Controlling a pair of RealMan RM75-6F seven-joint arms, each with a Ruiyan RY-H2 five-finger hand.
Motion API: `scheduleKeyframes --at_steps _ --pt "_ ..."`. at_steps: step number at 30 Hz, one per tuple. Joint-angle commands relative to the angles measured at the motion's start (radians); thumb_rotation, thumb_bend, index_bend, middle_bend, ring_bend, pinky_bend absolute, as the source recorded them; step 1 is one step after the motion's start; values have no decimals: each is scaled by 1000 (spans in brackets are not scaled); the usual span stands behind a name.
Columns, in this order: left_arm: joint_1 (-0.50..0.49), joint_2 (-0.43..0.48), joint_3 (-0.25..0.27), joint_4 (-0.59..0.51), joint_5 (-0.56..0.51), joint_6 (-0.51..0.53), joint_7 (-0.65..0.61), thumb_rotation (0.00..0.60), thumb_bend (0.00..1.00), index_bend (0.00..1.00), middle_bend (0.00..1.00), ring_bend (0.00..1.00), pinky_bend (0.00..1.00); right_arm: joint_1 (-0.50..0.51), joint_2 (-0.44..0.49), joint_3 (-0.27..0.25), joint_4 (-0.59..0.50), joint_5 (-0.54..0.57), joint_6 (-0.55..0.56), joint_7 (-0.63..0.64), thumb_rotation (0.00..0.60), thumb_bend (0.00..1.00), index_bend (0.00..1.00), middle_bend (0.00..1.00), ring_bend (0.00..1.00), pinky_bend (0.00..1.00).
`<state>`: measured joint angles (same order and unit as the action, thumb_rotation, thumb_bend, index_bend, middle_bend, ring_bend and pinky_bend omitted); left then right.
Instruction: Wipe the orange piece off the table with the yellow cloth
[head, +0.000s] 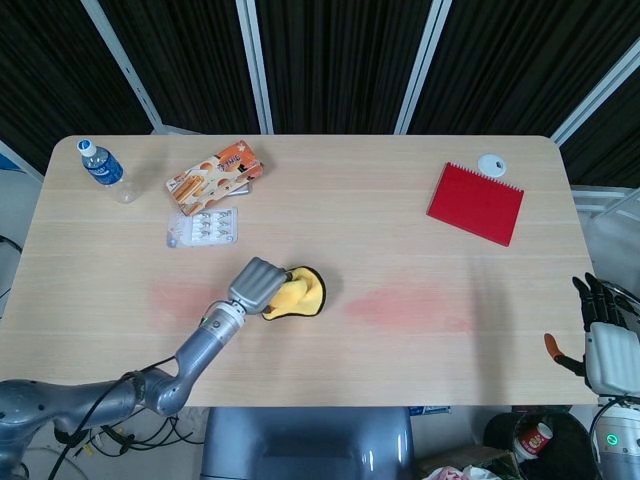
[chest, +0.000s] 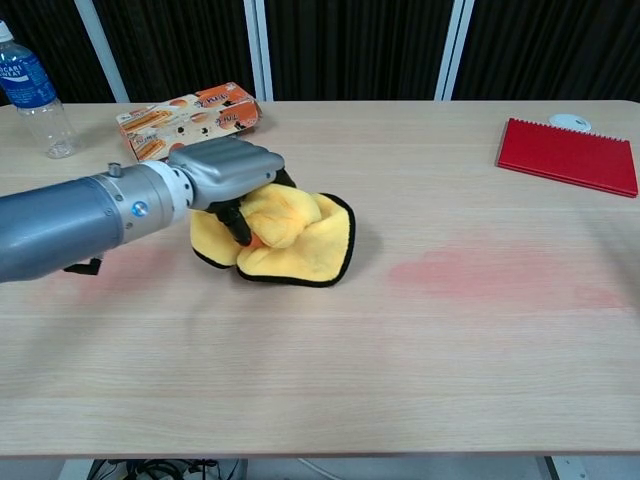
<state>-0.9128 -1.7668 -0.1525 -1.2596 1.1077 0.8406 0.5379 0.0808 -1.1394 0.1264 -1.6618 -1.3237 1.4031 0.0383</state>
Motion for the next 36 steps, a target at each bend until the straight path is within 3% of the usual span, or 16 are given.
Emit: scheduleKeyframes --at_steps 1,7,22,36 --pt "-35 -54 -4 53 -7 -26 29 600 486 669 651 599 751 0 1 0 0 3 -2 3 600 221 10 0 0 187" --pt "-64 -129 -5 146 -16 -49 38 600 486 677 657 599 751 -1 3 0 -3 4 -5 9 600 221 10 0 0 187" --pt "-78 -181 -3 313 -47 -110 26 600 486 695 671 604 751 -1 3 -3 -5 -4 -3 9 600 221 10 0 0 187" --pt "-28 -98 25 371 -32 -112 -4 600 486 697 673 606 751 -3 4 -7 -12 -9 -1 6 600 221 10 0 0 187"
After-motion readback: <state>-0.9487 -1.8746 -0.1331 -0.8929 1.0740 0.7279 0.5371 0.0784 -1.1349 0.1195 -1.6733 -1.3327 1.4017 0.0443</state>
